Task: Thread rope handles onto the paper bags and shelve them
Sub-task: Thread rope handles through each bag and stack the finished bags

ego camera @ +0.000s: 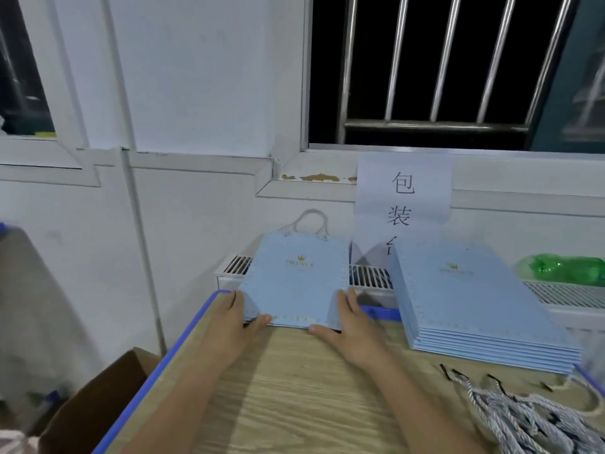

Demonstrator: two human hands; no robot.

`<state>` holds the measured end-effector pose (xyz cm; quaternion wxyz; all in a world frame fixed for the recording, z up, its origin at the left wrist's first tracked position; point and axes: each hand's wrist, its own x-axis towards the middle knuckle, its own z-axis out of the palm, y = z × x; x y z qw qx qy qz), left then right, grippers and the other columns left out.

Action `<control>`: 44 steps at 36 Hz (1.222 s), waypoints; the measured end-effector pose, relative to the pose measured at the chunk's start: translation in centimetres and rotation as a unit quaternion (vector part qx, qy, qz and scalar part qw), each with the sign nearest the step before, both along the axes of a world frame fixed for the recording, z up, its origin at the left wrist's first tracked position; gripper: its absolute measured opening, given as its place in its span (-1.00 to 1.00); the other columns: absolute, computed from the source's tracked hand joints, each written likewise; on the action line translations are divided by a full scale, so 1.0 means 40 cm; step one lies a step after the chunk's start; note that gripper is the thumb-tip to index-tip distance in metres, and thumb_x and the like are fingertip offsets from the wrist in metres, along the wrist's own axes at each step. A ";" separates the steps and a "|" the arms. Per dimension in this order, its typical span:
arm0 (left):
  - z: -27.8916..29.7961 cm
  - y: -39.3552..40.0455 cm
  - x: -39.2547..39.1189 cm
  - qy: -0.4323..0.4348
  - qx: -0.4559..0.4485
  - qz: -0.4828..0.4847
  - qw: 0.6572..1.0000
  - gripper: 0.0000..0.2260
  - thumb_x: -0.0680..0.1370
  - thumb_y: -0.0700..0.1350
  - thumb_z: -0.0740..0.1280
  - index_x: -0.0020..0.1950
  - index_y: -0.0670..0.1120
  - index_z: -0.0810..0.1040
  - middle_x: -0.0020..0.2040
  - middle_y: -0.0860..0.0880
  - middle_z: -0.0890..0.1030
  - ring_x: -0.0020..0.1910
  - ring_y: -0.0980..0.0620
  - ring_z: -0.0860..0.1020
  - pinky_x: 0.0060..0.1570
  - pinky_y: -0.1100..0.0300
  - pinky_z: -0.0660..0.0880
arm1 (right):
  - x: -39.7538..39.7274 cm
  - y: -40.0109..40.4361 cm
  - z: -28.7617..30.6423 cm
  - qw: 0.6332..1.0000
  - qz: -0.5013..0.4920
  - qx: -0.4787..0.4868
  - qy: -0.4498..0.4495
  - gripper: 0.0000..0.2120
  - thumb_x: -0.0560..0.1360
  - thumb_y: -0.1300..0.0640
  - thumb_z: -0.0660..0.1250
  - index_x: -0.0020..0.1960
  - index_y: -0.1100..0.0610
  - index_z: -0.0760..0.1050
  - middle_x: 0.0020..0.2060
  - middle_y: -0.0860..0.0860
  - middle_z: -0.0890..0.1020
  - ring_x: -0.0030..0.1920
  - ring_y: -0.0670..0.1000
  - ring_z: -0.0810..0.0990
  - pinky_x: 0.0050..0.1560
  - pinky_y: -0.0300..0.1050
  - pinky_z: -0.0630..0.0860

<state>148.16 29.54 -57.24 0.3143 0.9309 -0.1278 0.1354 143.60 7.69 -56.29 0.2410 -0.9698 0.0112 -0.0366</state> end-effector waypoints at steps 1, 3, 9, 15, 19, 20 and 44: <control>-0.001 0.002 0.000 0.003 0.022 0.005 1.000 -0.58 0.53 0.11 0.32 0.19 -0.18 0.38 0.08 -0.03 0.41 0.06 0.01 0.43 -0.15 0.28 0.24 | 0.003 -0.001 -0.003 1.000 -0.001 0.000 -0.001 -0.06 0.46 -0.37 0.16 0.55 0.08 -0.23 0.53 -0.01 -0.27 0.52 0.08 0.04 0.41 0.02 0.20; -0.004 0.003 -0.002 0.008 0.064 0.011 0.998 -0.49 0.52 0.15 0.30 0.29 -0.17 0.34 0.18 -0.05 0.41 0.16 -0.01 0.41 -0.08 0.28 0.26 | 0.007 -0.002 -0.009 1.000 -0.003 -0.003 -0.003 -0.07 0.45 -0.37 0.16 0.55 0.07 -0.21 0.53 0.00 -0.26 0.51 0.09 0.08 0.40 0.01 0.24; -0.004 0.001 0.000 0.016 0.102 0.017 0.995 -0.39 0.53 0.18 0.26 0.40 -0.20 0.24 0.32 -0.12 0.37 0.26 -0.06 0.37 0.08 0.23 0.34 | 0.002 0.002 -0.004 1.000 -0.008 -0.021 0.000 -0.08 0.46 -0.39 0.13 0.55 0.05 -0.23 0.53 0.03 -0.26 0.52 0.11 0.04 0.44 0.04 0.14; -0.019 0.019 0.021 0.014 0.264 0.013 0.964 -0.14 0.55 0.34 -0.20 0.09 -0.37 0.55 0.06 -0.43 0.56 -0.05 -0.39 0.61 -0.21 -0.25 0.55 | -0.067 -0.040 0.028 0.996 0.033 0.080 0.022 -0.18 0.49 -0.30 0.21 0.56 0.00 -0.10 0.54 -0.04 -0.13 0.53 0.05 -0.02 0.47 0.07 0.08; 0.087 -0.087 -0.038 -0.014 0.309 -0.022 0.951 -0.30 0.55 0.16 0.17 0.46 -0.36 0.18 0.46 -0.42 0.13 0.43 -0.38 0.21 0.37 -0.28 0.19 | -0.130 -0.124 0.080 0.988 0.038 0.106 -0.107 -0.54 0.56 -0.03 0.27 0.38 0.16 0.33 0.30 0.03 0.39 0.29 0.01 0.40 0.30 -0.12 0.34; 0.105 -0.122 -0.053 -0.013 0.294 -0.039 0.955 -0.26 0.56 0.15 0.19 0.53 -0.28 -0.02 0.52 -0.33 -0.08 0.52 -0.28 -0.03 0.47 -0.15 -0.05 | -0.148 -0.147 0.095 0.982 0.027 0.129 -0.137 -0.61 0.57 0.05 0.27 0.34 0.17 0.38 0.22 0.02 0.44 0.21 -0.02 0.45 0.26 -0.13 0.39; 0.136 -0.678 -0.262 0.131 0.064 -0.102 0.984 -0.26 0.58 0.23 0.11 0.52 -0.31 0.06 0.55 -0.26 -0.06 0.53 -0.18 -0.16 0.46 -0.04 -0.21 | -0.352 -0.602 0.073 0.895 -0.350 0.246 -0.125 -0.62 0.60 -0.10 0.14 -0.05 0.24 0.43 -0.17 0.13 0.48 -0.04 0.13 0.47 -0.06 -0.06 0.30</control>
